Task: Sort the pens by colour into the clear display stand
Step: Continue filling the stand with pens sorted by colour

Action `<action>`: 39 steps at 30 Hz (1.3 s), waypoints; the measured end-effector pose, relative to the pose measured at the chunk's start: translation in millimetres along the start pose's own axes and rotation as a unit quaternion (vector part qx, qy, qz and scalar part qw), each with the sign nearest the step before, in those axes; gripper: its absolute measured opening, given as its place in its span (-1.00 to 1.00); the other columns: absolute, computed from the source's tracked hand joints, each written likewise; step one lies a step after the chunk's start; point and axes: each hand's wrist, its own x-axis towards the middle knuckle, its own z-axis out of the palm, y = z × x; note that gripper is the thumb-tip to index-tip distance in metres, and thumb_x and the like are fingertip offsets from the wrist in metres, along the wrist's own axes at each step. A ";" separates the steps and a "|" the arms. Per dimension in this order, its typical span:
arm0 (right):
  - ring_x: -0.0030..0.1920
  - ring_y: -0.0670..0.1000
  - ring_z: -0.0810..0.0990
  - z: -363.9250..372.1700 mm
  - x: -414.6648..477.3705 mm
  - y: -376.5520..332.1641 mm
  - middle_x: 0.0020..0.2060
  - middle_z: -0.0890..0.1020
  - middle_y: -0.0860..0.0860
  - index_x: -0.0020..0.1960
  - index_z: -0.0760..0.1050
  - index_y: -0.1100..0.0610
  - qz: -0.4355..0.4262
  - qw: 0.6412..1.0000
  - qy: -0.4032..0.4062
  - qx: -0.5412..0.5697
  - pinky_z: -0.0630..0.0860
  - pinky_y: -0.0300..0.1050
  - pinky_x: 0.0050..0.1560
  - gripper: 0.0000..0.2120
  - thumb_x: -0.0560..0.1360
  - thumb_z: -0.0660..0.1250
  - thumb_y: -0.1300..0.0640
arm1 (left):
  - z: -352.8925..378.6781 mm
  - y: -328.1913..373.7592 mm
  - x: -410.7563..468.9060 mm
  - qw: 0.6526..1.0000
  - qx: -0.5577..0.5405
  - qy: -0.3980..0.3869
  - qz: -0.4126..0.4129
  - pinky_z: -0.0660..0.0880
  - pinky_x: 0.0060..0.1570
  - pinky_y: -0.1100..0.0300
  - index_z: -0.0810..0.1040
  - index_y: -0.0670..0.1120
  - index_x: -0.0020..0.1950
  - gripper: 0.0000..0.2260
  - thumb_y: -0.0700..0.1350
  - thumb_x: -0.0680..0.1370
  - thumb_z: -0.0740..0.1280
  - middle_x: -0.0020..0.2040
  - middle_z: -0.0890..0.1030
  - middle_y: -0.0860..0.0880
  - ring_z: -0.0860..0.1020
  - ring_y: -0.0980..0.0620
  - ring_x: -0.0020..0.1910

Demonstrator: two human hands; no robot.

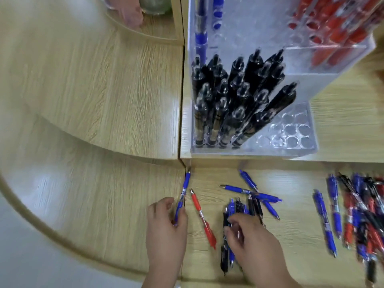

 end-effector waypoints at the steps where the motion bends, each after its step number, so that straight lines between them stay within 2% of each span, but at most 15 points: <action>1: -0.22 -0.23 0.55 3.1 4.1 -6.0 -0.17 0.54 -0.28 0.10 0.50 -0.18 -0.003 1.000 0.004 -0.011 0.42 -0.29 -0.29 -0.79 0.47 0.34 -0.14 | 1.6 -2.0 2.4 1.000 0.014 0.001 0.003 0.53 -0.17 0.18 0.52 0.03 0.19 -0.74 -0.02 0.51 0.40 0.13 0.45 0.08 0.56 0.13 -0.16; 6: -0.16 -0.07 0.62 13.9 30.5 -38.4 -0.07 0.60 -0.11 0.11 0.48 -0.05 -0.096 0.990 0.021 -0.104 0.45 -0.18 -0.35 -0.66 0.50 0.23 -0.25 | 10.5 5.3 22.0 0.995 0.096 0.004 0.036 0.44 -0.27 0.21 0.55 0.03 0.17 -0.73 0.05 0.51 0.40 0.11 0.47 0.07 0.45 0.18 -0.18; 8: -0.06 0.01 0.61 17.1 38.9 -47.5 0.01 0.58 -0.04 0.17 0.42 0.02 -0.101 0.984 -0.006 -0.146 0.41 -0.13 -0.30 -0.61 0.54 0.18 -0.25 | 13.7 8.1 26.9 0.991 0.131 -0.012 0.034 0.43 -0.32 0.19 0.55 0.05 0.08 -0.79 0.08 0.50 0.39 0.01 0.44 0.10 0.47 0.14 -0.17; 11: -0.02 0.05 0.61 14.2 44.8 -59.1 0.03 0.58 -0.01 0.15 0.40 0.06 -0.080 0.980 -0.026 -0.183 0.34 -0.12 -0.29 -0.67 0.58 0.15 -0.16 | 14.1 7.1 29.3 0.990 0.134 -0.032 0.022 0.50 -0.31 0.12 0.53 0.08 -0.04 -0.90 0.06 0.51 0.37 -0.09 0.44 0.13 0.51 0.09 -0.17; 15: -0.23 -0.04 0.54 -4.5 41.9 -57.6 -0.16 0.62 -0.09 0.02 0.46 -0.03 -0.043 0.993 -0.036 -0.107 0.38 -0.15 -0.36 -0.77 0.55 0.15 -0.14 | -0.5 3.6 25.5 0.995 0.071 -0.059 0.024 0.53 -0.29 0.13 0.55 0.10 -0.12 -0.95 0.03 0.52 0.38 -0.18 0.57 0.10 0.54 0.19 -0.25; 18: -0.27 -0.18 0.57 -36.5 28.2 -47.8 -0.30 0.61 -0.23 -0.16 0.45 -0.15 -0.040 0.999 -0.029 0.005 0.50 -0.27 -0.26 -0.86 0.48 0.27 -0.18 | -21.6 17.0 12.1 0.993 0.010 -0.092 0.071 0.54 -0.27 0.17 0.56 0.15 -0.15 -0.94 0.06 0.51 0.39 -0.21 0.59 0.12 0.57 0.20 -0.26; 20: -0.26 -0.20 0.59 -64.3 13.7 -43.5 -0.30 0.61 -0.31 -0.24 0.49 -0.18 -0.033 0.995 -0.022 0.096 0.50 -0.32 -0.24 -0.89 0.45 0.38 -0.09 | -36.3 34.5 1.7 0.987 -0.014 -0.114 0.114 0.51 -0.25 0.26 0.56 0.18 -0.15 -0.95 0.05 0.50 0.40 -0.18 0.58 0.16 0.57 0.19 -0.20; 23: -0.37 -0.14 0.60 -107.2 -10.7 -36.6 -0.35 0.64 -0.17 -0.17 0.58 -0.22 -0.033 0.985 0.004 0.170 0.53 -0.28 -0.26 -0.81 0.41 0.47 0.09 | -59.4 64.6 -9.5 0.972 -0.047 -0.140 0.184 0.41 -0.32 0.42 0.56 0.19 -0.16 -0.98 0.08 0.45 0.38 -0.12 0.55 0.20 0.57 0.17 -0.24; 26: -0.42 -0.12 0.61 -144.8 -30.4 -32.9 -0.36 0.66 -0.12 -0.18 0.67 -0.23 -0.057 0.980 0.062 0.182 0.56 -0.25 -0.35 -0.72 0.37 0.52 0.18 | -86.2 103.1 -17.9 0.952 -0.063 -0.169 0.249 0.43 -0.34 0.42 0.55 0.25 -0.17 -0.94 0.14 0.38 0.31 -0.17 0.55 0.19 0.56 0.20 -0.33; 28: -0.42 -0.09 0.63 -165.7 -38.2 -32.1 -0.35 0.66 -0.10 -0.12 0.67 -0.25 -0.093 0.972 0.121 0.180 0.59 -0.12 -0.39 -0.81 0.43 0.50 0.08 | -103.0 131.2 -22.0 0.945 -0.071 -0.169 0.272 0.41 -0.33 0.44 0.53 0.27 -0.20 -0.94 0.16 0.36 0.30 -0.17 0.55 0.20 0.54 0.20 -0.35; 29: -0.40 -0.11 0.63 -176.3 -39.5 -34.5 -0.35 0.65 -0.12 -0.10 0.66 -0.28 -0.106 0.968 0.147 0.176 0.58 -0.15 -0.39 -0.91 0.46 0.43 -0.07 | -111.2 145.5 -23.8 0.942 -0.079 -0.168 0.278 0.40 -0.34 0.45 0.53 0.27 -0.21 -0.92 0.17 0.35 0.28 -0.16 0.55 0.19 0.55 0.19 -0.35; 31: -0.36 -0.20 0.63 -201.8 -42.7 -43.2 -0.33 0.63 -0.19 -0.08 0.62 -0.36 -0.102 0.966 0.172 0.165 0.56 -0.32 -0.35 -0.83 0.43 0.26 -0.27 | -127.2 173.7 -26.4 0.937 -0.090 -0.166 0.293 0.42 -0.35 0.42 0.53 0.27 -0.21 -0.89 0.19 0.33 0.24 -0.16 0.55 0.19 0.56 0.17 -0.33; 35: -0.36 -0.23 0.60 -253.1 -50.6 -69.7 -0.32 0.63 -0.23 -0.12 0.62 -0.32 -0.122 0.943 0.235 0.203 0.46 -0.47 -0.34 -0.82 0.36 0.28 -0.15 | -158.9 219.3 -24.2 0.938 -0.109 -0.164 0.285 0.45 -0.36 0.30 0.57 0.25 -0.14 -0.86 0.16 0.35 0.29 -0.29 0.59 0.16 0.54 0.19 -0.42; 37: -0.42 -0.18 0.58 -273.4 -53.9 -77.2 -0.36 0.64 -0.19 -0.15 0.64 -0.27 -0.139 0.933 0.262 0.202 0.44 -0.47 -0.39 -0.89 0.36 0.42 -0.06 | -169.8 234.7 -21.7 0.945 -0.106 -0.160 0.264 0.47 -0.35 0.21 0.57 0.22 -0.09 -0.91 0.06 0.43 0.35 -0.35 0.61 0.08 0.51 0.15 -0.46; 39: -0.45 -0.13 0.56 -290.7 -53.8 -76.7 -0.38 0.64 -0.15 -0.18 0.65 -0.25 -0.116 0.934 0.251 0.226 0.45 -0.45 -0.39 -0.72 0.36 0.56 0.16 | -179.8 246.3 -18.3 0.957 -0.084 -0.118 0.252 0.51 -0.30 0.14 0.57 0.23 -0.08 -0.90 0.05 0.45 0.35 -0.38 0.60 0.11 0.48 0.14 -0.46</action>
